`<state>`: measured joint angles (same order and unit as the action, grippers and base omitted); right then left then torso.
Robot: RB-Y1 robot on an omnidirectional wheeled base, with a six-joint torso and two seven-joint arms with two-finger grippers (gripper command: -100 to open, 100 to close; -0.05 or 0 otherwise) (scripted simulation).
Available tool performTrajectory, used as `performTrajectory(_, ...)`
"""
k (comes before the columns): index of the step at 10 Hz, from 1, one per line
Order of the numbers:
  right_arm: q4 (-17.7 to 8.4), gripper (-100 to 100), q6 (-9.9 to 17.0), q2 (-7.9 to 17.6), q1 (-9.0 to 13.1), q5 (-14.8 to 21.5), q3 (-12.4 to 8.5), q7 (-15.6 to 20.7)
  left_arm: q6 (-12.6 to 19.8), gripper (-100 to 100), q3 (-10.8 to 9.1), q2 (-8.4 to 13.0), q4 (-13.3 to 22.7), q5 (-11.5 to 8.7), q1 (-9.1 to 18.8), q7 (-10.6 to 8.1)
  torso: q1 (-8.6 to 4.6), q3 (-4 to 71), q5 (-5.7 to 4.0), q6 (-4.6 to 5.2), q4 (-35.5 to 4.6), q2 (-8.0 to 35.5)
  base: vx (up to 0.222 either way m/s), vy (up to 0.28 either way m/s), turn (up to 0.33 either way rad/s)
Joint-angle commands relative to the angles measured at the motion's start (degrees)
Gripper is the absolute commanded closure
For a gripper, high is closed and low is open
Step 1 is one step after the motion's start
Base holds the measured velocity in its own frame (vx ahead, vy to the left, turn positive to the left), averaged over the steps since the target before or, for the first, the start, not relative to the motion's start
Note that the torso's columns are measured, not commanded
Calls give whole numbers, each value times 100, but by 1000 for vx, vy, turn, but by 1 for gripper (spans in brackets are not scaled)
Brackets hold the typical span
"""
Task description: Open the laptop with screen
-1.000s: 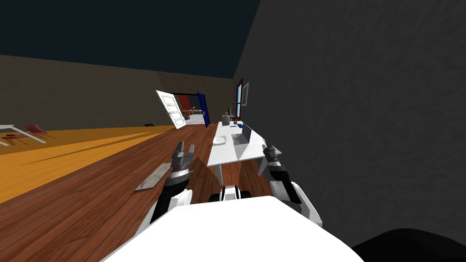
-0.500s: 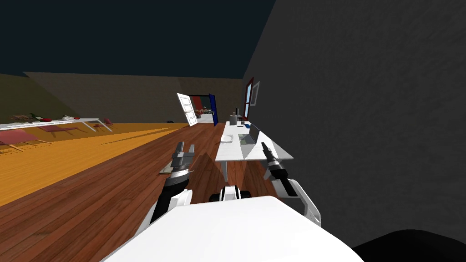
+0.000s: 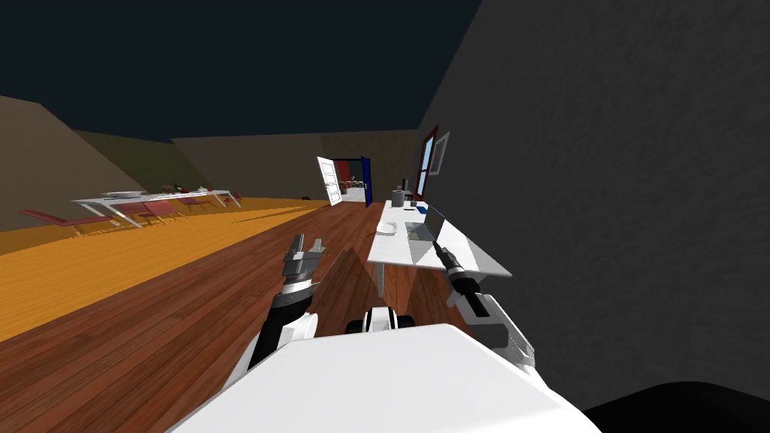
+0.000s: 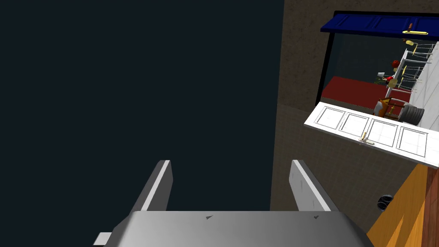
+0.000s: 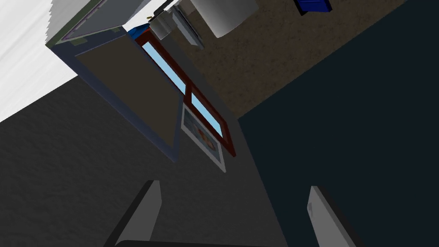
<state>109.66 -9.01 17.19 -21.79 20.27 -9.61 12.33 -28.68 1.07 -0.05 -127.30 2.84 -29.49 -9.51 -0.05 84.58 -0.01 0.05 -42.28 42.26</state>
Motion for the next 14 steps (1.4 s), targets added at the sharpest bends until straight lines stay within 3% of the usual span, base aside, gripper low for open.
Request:
performTrajectory(1,-389,-100,142,241,66,425,-191,403,0,0,0,0,0,0,1,0,3,0,0,-6,0,-1,-12,16,333)
performTrajectory(3,-745,-100,275,476,144,781,-371,736,0,0,1,0,0,0,1,0,6,0,2,-5,0,0,-4,19,307)
performTrajectory(4,-745,-100,275,476,144,825,-371,783,0,0,0,0,0,0,1,0,6,-1,1,-4,0,1,0,9,70)
performTrajectory(6,-1062,-100,390,725,211,1197,-564,1134,0,0,0,0,0,0,0,0,3,-2,0,-6,-1,4,0,9,201)
performTrajectory(7,-1092,-100,390,725,211,1206,-564,1143,0,0,0,0,0,0,0,0,4,-1,0,-7,0,1,5,3,93)
performTrajectory(11,-1740,-100,558,1286,308,1917,-972,1815,0,0,0,0,0,0,0,0,3,0,0,-5,0,0,14,3,202)
performTrajectory(12,-1740,-100,558,1286,308,1917,-972,1815,0,0,0,0,0,0,0,0,5,0,1,-6,0,0,16,-2,67)
performTrajectory(14,-2031,-100,612,1598,338,2231,-1175,2113,0,0,0,0,0,0,-1,0,5,-2,1,-6,-1,4,18,-1,139)
